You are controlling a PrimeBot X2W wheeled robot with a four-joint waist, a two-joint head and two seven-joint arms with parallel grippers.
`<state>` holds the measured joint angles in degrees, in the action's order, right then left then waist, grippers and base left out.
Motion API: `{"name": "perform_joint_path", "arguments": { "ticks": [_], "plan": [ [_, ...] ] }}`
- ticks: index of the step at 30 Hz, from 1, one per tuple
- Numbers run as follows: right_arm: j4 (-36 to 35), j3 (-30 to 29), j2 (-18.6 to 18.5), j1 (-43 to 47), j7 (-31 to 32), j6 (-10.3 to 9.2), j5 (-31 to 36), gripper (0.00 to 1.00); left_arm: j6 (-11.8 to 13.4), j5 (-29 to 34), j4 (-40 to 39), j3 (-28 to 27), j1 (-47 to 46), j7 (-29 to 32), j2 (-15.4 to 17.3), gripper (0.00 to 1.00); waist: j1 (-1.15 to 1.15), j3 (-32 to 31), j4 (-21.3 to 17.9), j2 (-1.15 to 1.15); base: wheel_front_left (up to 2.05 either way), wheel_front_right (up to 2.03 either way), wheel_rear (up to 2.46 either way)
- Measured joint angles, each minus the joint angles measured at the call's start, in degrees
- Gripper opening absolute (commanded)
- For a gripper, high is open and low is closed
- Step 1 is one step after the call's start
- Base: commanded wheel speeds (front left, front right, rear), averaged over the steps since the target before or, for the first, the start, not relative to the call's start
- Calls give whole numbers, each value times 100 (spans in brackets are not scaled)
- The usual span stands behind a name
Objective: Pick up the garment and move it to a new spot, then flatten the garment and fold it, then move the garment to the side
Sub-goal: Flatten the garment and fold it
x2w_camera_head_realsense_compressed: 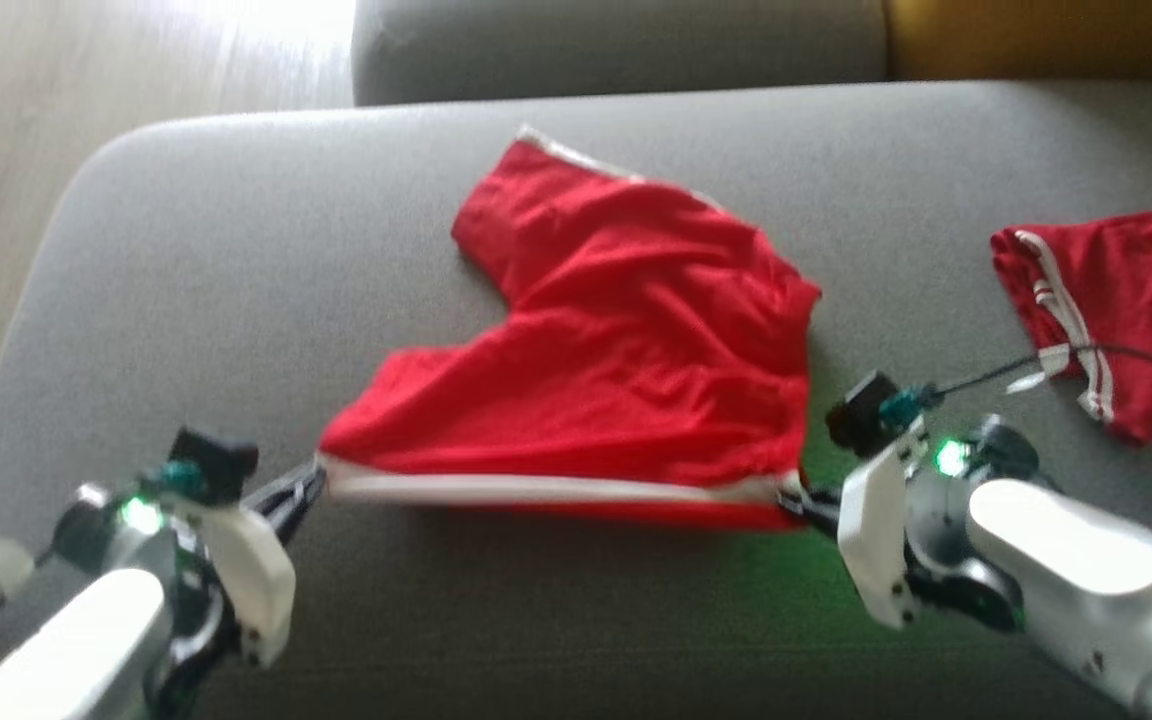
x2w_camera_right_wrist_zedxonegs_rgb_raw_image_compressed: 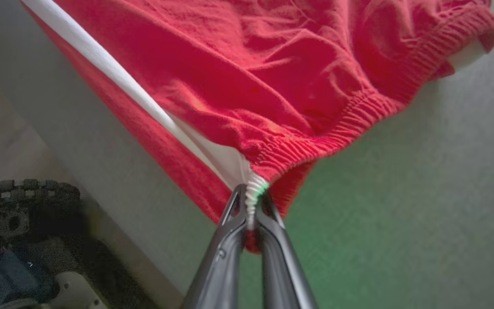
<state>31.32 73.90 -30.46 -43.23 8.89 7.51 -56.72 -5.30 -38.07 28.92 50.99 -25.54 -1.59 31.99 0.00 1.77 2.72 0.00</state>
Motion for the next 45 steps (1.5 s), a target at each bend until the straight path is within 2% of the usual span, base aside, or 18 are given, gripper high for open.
{"name": "perform_joint_path", "arguments": {
  "ticks": [4, 12, 18, 23, 33, 39, 45],
  "plan": [
    [-378, 8, -176, 384, 310, 0, -141, 0, 170, -202, -525, 15, 666, 92, 202, 0, 0, -227, -31, 0, 0, 0, 0],
    [-1123, -44, -576, 832, 789, 0, -397, 0, 725, -405, -1650, -3, 1608, 105, 684, 0, 0, -425, -73, 0, 0, 0, 0],
    [-1486, -325, -710, 1213, 907, 0, -400, 0, 945, -430, -2382, -27, 1861, 168, 1120, 0, 0, -424, -52, 0, 0, 0, 0],
    [-1650, -803, -695, 1276, 902, 0, -267, 0, 1055, -421, -2741, -203, 1763, 311, 1295, 0, 0, -351, -146, 0, 0, 0, 0],
    [-1802, -1864, -292, 1289, 809, 0, -258, 0, 1083, -437, -2865, -550, 939, 624, 1436, 0, 0, -123, -629, 0, 0, 0, 0],
    [-1811, -2253, 163, 1183, 681, 0, -94, 0, 976, -437, -2622, -740, 82, 994, 1469, 0, 0, 229, -934, 0, 0, 0, 0],
    [-1562, -2591, 688, 917, 543, 0, -58, 0, 860, -437, -2045, -753, -648, 1574, 1452, 0, 0, 586, -1313, 0, 0, 0, 0]
  ]
}}
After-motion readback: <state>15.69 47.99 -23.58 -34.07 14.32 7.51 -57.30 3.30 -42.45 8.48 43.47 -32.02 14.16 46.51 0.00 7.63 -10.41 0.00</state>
